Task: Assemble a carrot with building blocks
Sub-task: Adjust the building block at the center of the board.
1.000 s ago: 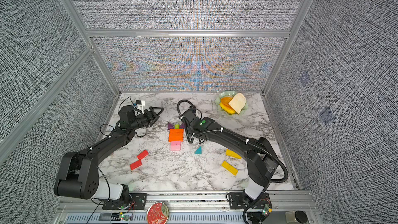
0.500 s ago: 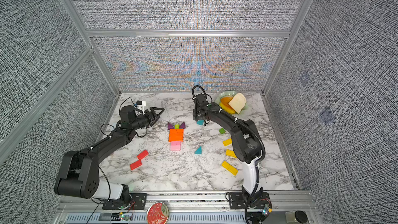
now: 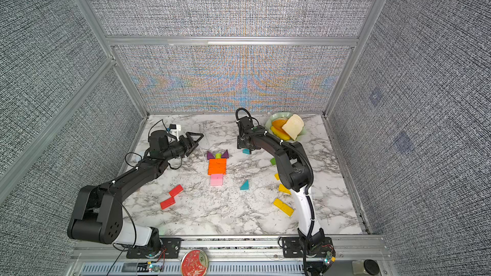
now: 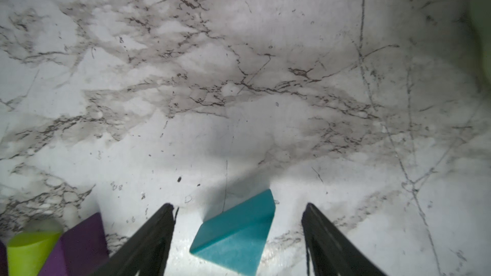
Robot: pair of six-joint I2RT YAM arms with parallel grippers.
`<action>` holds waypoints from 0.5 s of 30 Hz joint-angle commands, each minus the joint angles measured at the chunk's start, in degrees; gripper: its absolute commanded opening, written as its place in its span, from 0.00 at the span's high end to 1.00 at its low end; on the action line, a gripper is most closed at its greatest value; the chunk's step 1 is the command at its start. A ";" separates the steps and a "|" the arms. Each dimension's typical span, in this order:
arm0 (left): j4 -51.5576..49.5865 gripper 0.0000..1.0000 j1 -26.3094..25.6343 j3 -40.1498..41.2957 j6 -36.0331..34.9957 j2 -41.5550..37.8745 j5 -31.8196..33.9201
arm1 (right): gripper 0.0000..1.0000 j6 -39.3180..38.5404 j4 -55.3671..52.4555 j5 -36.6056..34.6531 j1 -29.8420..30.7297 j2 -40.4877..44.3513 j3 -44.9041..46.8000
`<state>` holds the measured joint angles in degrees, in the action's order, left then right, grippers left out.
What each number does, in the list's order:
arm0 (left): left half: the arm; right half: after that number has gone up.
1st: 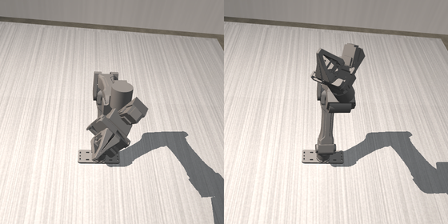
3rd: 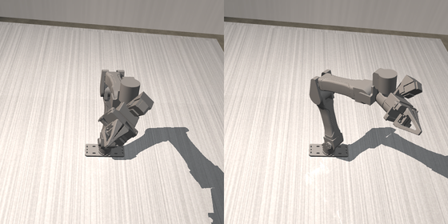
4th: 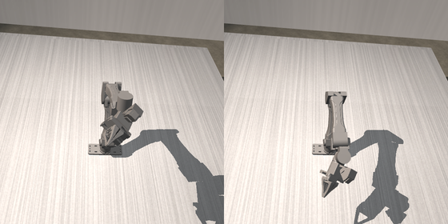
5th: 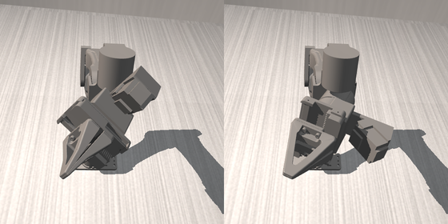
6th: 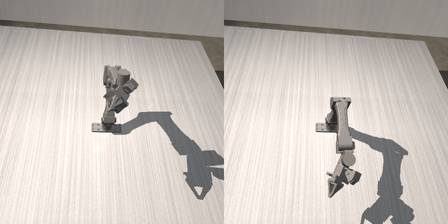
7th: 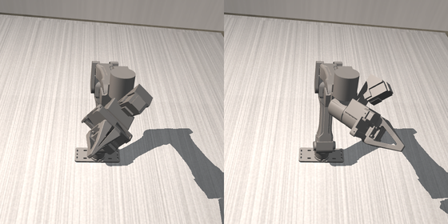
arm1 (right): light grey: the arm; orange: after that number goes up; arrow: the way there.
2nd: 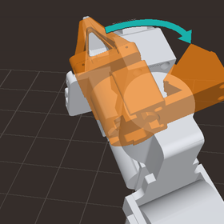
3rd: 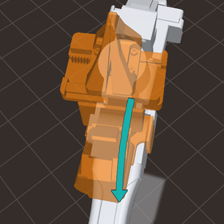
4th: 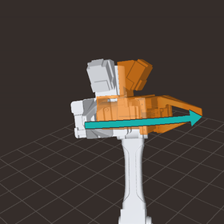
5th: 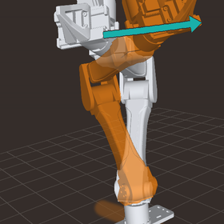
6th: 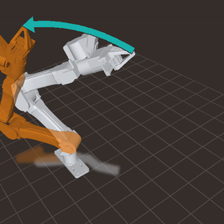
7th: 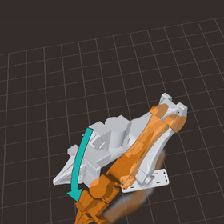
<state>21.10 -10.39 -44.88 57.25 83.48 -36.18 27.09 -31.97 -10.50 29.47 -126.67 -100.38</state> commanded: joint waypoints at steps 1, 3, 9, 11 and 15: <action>1.22 0.19 -0.19 -0.66 -0.50 0.36 -1.09 | 0.27 0.88 -0.32 1.73 -0.14 -0.63 0.01; 1.27 0.19 -0.42 -0.73 -0.48 0.62 -1.41 | 0.32 1.15 -0.59 2.85 -0.12 -1.51 -0.45; 1.31 0.19 -0.77 -0.84 -0.21 0.85 -1.70 | 0.46 0.57 -0.55 3.29 0.40 -2.17 -0.41; 1.22 0.19 -0.78 -0.87 -0.26 0.65 -1.65 | 0.53 -0.22 -1.10 2.47 0.82 -1.79 -0.11; 1.31 0.19 -0.82 -0.82 -0.04 0.54 -1.78 | 0.59 -1.75 -0.82 1.43 1.15 -0.22 2.08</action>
<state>21.08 -11.20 -45.21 57.30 84.25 -37.52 26.50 -31.99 -7.88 30.50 -127.76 -99.07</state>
